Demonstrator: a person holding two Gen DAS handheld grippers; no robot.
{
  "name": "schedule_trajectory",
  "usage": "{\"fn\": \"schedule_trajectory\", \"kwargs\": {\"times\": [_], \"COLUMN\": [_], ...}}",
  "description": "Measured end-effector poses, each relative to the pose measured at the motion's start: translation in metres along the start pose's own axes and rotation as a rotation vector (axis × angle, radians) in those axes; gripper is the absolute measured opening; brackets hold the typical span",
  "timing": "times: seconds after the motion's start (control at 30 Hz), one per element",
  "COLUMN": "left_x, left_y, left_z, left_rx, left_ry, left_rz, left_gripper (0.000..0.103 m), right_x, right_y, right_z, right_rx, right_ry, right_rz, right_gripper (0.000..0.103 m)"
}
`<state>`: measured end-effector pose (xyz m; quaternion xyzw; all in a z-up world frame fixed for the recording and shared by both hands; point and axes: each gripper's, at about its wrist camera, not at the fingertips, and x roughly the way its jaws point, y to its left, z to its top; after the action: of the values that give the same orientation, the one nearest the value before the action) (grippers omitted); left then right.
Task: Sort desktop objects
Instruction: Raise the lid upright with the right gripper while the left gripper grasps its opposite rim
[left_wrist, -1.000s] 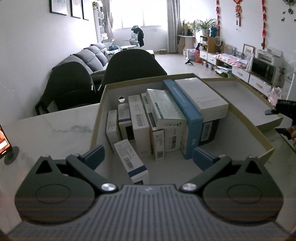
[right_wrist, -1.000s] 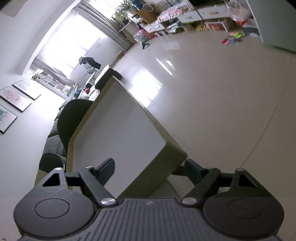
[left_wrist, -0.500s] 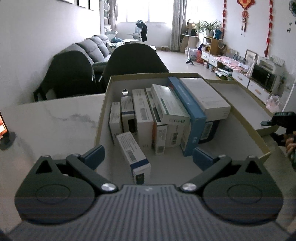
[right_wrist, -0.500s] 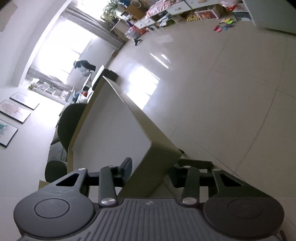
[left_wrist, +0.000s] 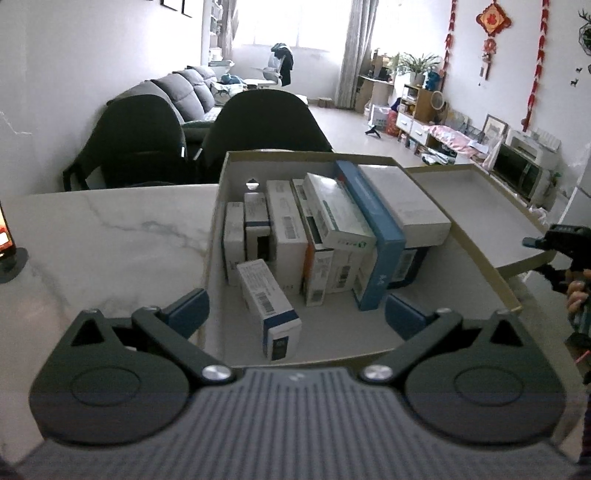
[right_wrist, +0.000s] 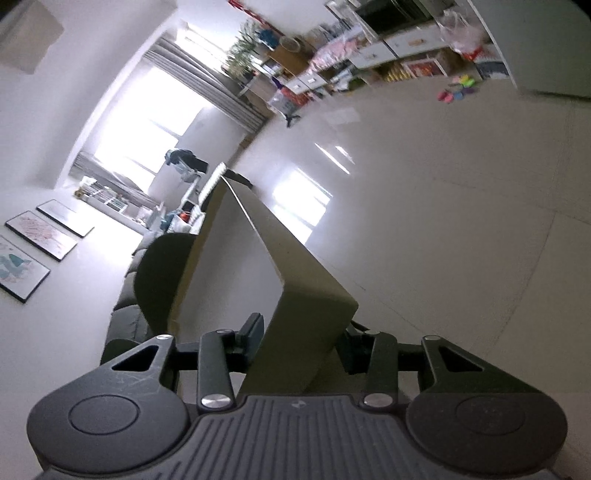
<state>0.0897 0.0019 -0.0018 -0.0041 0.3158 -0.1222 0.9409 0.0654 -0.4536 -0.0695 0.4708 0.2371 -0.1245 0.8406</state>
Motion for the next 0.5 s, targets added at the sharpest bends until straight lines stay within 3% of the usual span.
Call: {"fn": "schedule_trajectory", "kwargs": {"times": [0.5], "left_x": [-0.011], "left_y": [0.016], "left_z": [-0.005], "left_rx": [-0.144], "left_ry": [0.013], "left_rz": [-0.168], "left_gripper": [0.103], "right_x": [-0.062], "right_y": [0.063], "right_z": [-0.008], "right_rx": [-0.194], "right_ry": [-0.096], "right_rz": [0.148], "right_gripper": [0.043]}}
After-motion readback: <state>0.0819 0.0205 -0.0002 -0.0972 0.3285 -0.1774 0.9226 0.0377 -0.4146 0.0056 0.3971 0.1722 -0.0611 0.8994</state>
